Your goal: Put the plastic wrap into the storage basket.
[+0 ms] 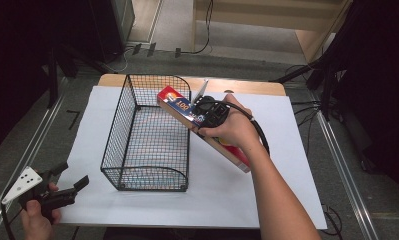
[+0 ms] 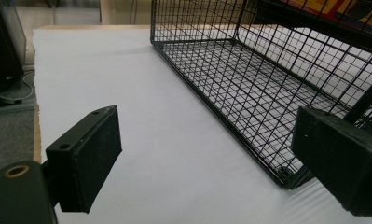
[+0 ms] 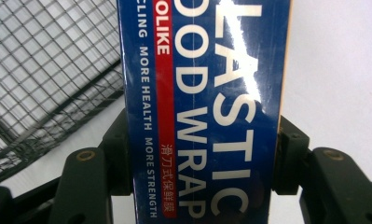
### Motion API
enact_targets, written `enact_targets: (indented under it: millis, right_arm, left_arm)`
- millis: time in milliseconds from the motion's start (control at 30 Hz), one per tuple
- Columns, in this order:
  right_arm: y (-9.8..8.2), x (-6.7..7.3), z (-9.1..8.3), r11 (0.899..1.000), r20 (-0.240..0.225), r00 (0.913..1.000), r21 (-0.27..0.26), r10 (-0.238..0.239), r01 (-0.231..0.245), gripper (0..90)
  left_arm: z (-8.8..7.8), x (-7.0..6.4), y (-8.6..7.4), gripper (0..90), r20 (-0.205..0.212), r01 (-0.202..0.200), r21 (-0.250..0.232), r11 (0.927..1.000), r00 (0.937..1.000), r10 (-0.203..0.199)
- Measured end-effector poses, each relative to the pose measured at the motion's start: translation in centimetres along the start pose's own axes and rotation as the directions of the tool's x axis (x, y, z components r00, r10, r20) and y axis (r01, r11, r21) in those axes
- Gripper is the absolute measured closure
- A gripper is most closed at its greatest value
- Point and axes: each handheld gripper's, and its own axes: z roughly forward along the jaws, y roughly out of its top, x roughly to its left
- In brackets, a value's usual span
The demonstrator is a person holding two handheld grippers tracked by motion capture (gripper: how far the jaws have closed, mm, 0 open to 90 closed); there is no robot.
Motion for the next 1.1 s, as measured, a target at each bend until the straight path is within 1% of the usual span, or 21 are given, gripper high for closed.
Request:
enact_targets:
  millis: [167,367,600,767,833,900,1000,1033,1100]
  right_arm:
    - [0.8,0.9,-0.2,0.999,-0.005,0.9994,-0.005,-0.035,0.035,40.6]
    - [1.7,1.9,-0.3,0.998,-0.021,0.9978,-0.018,-0.063,0.063,40.6]
    - [2.5,2.9,-0.5,0.996,-0.026,0.9954,-0.012,-0.092,0.092,40.6]
    - [3.0,3.6,-0.6,0.992,-0.039,0.9916,-0.014,-0.123,0.122,40.6]
    - [3.2,4.0,-0.6,0.992,-0.045,0.9909,-0.019,-0.127,0.126,40.6]
    - [3.4,4.2,-0.7,0.990,-0.045,0.9888,-0.014,-0.142,0.142,40.6]
    - [3.7,4.7,-0.8,0.989,-0.047,0.9881,-0.016,-0.147,0.146,40.6]
    - [3.7,4.7,-0.8,0.987,-0.048,0.9860,-0.019,-0.159,0.159,40.6]
    - [3.9,5.0,-0.8,0.988,-0.055,0.9862,-0.018,-0.156,0.156,40.6]
  left_arm:
    - [0.0,0.0,0.0,8.8,0.000,-0.001,0.001,1.0000,1.0000,0.001]
    - [-0.1,0.1,0.0,8.8,-0.001,-0.001,0.001,1.0000,1.0000,0.001]
    - [-0.1,0.1,0.0,8.8,-0.002,0.002,-0.002,1.0000,1.0000,-0.002]
    - [-0.1,0.1,0.0,8.8,-0.002,0.002,-0.003,1.0000,1.0000,-0.002]
    - [-0.1,0.1,0.0,8.8,-0.003,0.001,-0.003,1.0000,1.0000,-0.001]
    - [-0.1,0.1,0.0,8.8,-0.002,0.002,-0.004,1.0000,1.0000,-0.002]
    - [-0.1,0.1,0.0,8.8,-0.001,0.002,-0.004,1.0000,1.0000,-0.002]
    - [-0.1,0.1,0.0,8.8,0.000,0.001,-0.001,1.0000,1.0000,-0.001]
    - [-0.1,0.1,0.0,8.8,-0.002,0.001,0.000,1.0000,1.0000,-0.001]
